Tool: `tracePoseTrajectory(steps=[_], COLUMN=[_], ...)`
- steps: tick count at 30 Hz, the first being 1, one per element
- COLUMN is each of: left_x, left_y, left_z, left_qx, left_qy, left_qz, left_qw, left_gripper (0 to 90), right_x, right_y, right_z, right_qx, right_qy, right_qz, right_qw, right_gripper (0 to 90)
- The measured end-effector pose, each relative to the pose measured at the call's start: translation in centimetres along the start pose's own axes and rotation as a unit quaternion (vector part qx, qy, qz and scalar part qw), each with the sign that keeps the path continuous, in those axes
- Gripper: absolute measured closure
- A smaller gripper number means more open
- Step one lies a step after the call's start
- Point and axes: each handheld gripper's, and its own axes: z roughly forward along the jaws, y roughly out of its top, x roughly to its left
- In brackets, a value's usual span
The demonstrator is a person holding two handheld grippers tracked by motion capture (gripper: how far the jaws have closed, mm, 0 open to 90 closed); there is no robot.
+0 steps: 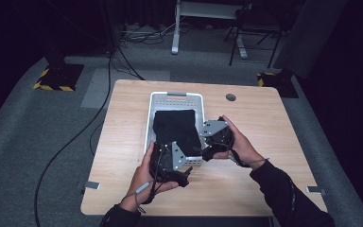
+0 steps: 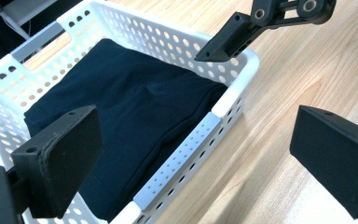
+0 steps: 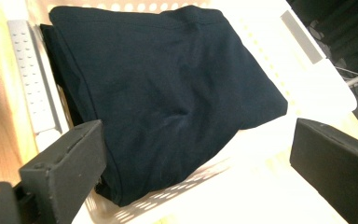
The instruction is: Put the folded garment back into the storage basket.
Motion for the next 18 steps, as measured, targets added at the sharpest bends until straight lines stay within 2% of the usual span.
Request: tracePoseTrajectory(steps=[18], left_x=[-1.4], left_y=[1.2], left_z=[0.1], left_qx=[-0.011], left_qy=[-0.015], left_qz=[0.021], left_qw=[0.9996], left_gripper=[2.5], right_x=[0.5], right_y=[-1.0], right_z=[-2.3], right_qx=[-0.011], right_qy=[0.001], right_qz=[-0.008], right_qw=[0.9999], right_gripper=[3.6])
